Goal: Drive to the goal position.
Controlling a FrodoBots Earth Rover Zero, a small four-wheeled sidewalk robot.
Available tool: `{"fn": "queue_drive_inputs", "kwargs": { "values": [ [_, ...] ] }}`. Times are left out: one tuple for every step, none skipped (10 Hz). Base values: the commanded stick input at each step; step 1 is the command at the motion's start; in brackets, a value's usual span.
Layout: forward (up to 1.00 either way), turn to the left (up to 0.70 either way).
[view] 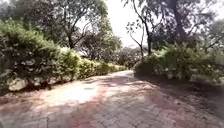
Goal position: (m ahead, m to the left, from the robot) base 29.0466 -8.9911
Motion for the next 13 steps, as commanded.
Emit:
{"fn": "queue_drive_inputs", "kwargs": {
  "values": [
    [0.50,0.00],
    [0.50,0.00],
    [0.50,0.00],
    [0.50,0.00],
    [0.50,0.00],
    [0.50,0.00],
    [0.50,0.00],
    [0.50,0.00],
    [0.50,0.00],
    [0.50,0.00],
    [0.50,0.00],
    [0.50,0.00],
    [0.50,0.00]
  ]
}}
